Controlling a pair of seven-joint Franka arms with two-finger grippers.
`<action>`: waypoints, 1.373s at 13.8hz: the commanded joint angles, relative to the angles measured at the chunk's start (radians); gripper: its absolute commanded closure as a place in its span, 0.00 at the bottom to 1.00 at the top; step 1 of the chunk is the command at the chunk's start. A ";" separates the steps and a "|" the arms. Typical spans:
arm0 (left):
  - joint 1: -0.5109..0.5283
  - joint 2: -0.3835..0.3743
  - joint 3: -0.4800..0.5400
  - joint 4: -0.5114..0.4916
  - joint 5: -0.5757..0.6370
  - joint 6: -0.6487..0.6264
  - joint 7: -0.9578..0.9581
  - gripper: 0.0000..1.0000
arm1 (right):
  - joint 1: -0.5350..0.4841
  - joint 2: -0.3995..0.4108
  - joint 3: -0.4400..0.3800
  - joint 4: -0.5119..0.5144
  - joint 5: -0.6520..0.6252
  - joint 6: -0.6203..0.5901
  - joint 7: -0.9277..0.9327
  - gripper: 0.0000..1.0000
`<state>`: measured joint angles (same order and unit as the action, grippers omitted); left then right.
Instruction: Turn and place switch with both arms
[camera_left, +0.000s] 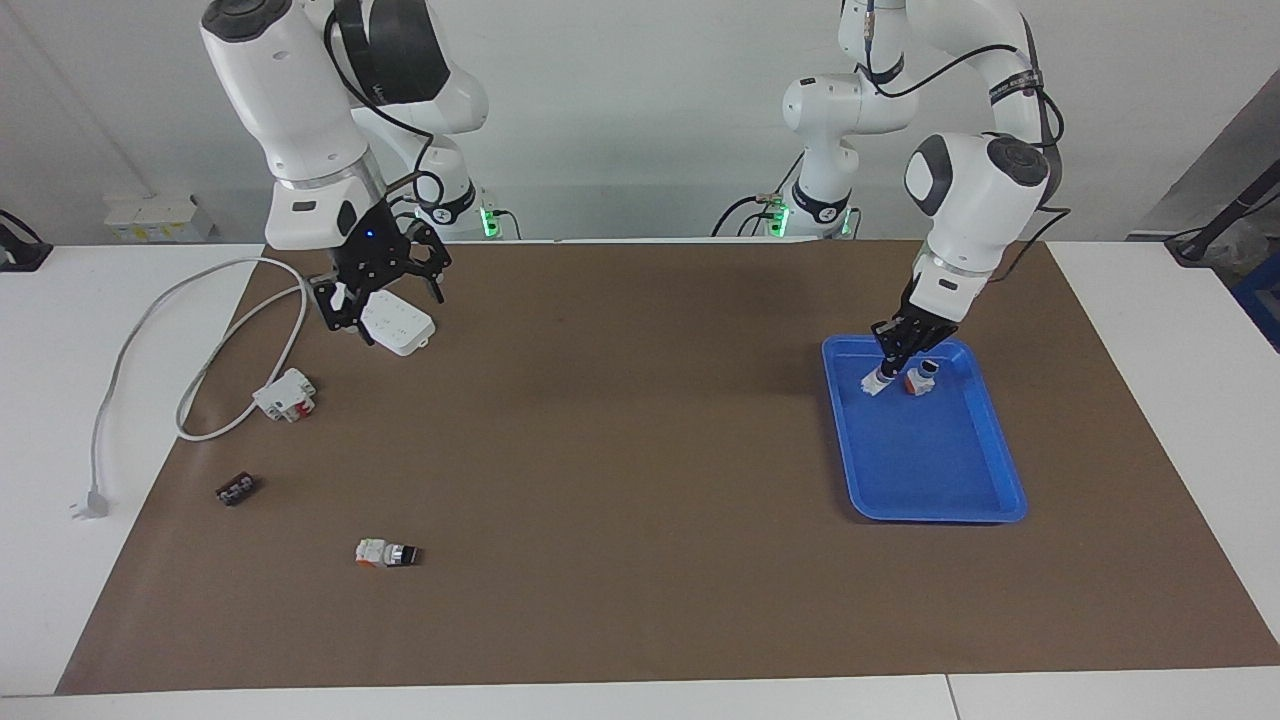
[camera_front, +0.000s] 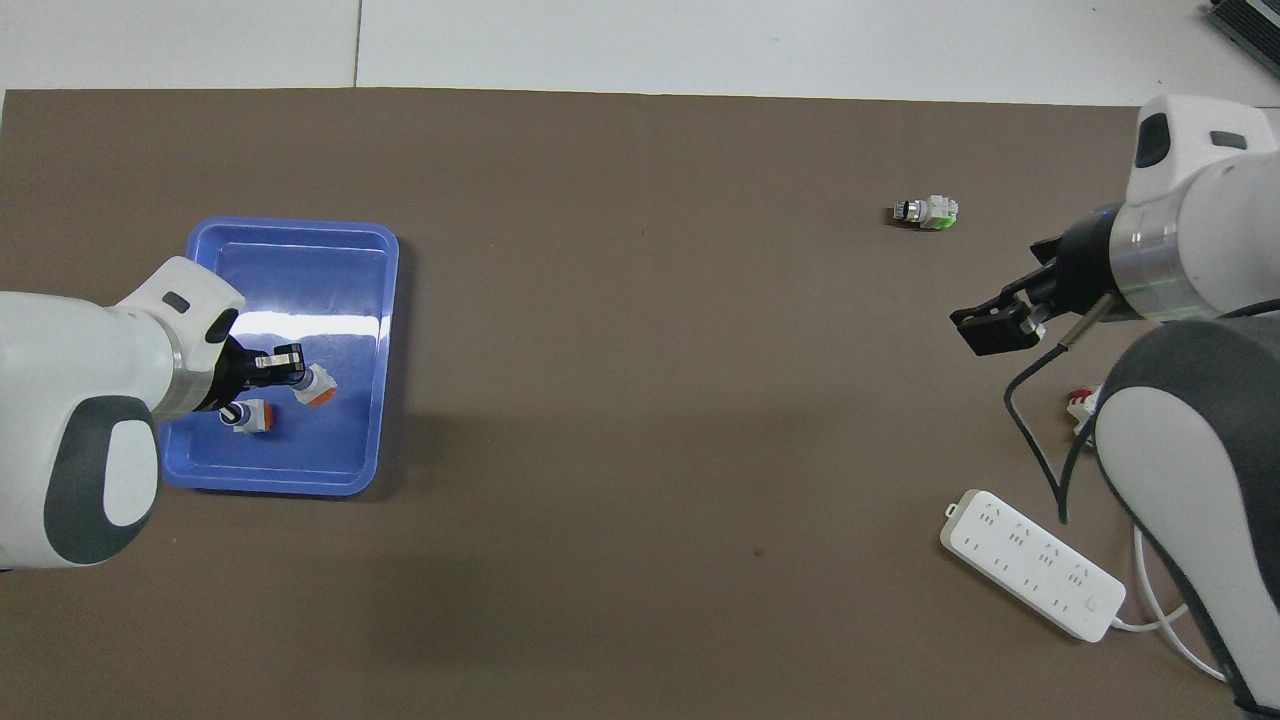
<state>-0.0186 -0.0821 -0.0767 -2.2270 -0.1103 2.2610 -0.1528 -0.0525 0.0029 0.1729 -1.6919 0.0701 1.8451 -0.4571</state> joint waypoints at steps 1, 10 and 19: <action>0.023 -0.034 -0.012 -0.019 0.018 -0.003 0.050 0.46 | 0.002 0.000 -0.038 0.026 -0.036 0.002 0.186 0.00; 0.032 0.070 -0.017 0.421 0.133 -0.467 0.064 0.22 | 0.094 -0.058 -0.225 0.009 -0.050 -0.173 0.495 0.00; 0.011 0.053 -0.025 0.658 0.147 -0.759 0.119 0.10 | 0.094 -0.024 -0.202 0.086 -0.090 -0.228 0.600 0.00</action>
<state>0.0039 -0.0383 -0.1051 -1.5898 0.0200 1.5144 -0.0784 0.0454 -0.0388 -0.0419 -1.6359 0.0088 1.6444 0.1026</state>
